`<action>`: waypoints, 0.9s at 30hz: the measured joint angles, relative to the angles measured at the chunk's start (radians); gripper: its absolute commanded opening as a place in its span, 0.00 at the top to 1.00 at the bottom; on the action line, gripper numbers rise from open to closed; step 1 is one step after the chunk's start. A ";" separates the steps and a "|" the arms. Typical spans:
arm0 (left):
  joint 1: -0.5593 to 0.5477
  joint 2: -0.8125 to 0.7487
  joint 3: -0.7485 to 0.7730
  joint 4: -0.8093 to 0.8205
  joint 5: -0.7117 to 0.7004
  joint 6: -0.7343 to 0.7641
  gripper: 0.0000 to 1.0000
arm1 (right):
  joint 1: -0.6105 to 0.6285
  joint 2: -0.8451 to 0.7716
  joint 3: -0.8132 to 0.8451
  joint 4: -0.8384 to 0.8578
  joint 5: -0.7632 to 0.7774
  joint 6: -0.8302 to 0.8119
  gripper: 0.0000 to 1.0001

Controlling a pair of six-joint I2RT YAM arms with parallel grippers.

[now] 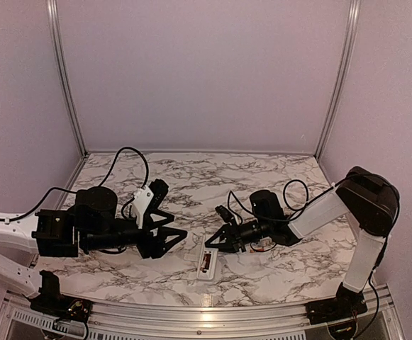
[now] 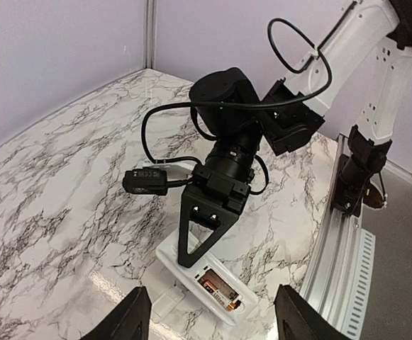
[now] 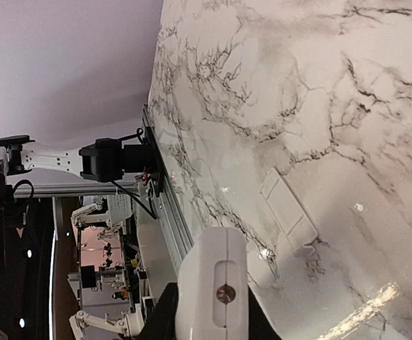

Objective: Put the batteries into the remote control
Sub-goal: Place the battery in the battery compartment, then load the battery into the battery compartment.

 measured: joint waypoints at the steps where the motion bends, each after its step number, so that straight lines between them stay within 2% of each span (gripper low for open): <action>1: -0.001 0.003 0.000 0.002 0.018 0.040 0.42 | 0.000 0.000 0.005 -0.011 -0.009 -0.010 1.00; 7: -0.041 0.075 -0.015 -0.002 0.106 0.325 0.51 | 0.000 -0.002 0.013 -0.059 -0.068 -0.040 1.00; 12: -0.067 0.185 -0.011 -0.002 0.156 0.483 0.59 | 0.001 -0.007 0.017 -0.089 -0.100 -0.061 1.00; 17: -0.098 0.307 0.005 -0.014 0.179 0.590 0.62 | 0.001 -0.018 0.017 -0.112 -0.118 -0.078 1.00; 27: -0.124 0.365 0.039 -0.011 0.180 0.705 0.69 | 0.003 -0.018 0.018 -0.143 -0.121 -0.101 1.00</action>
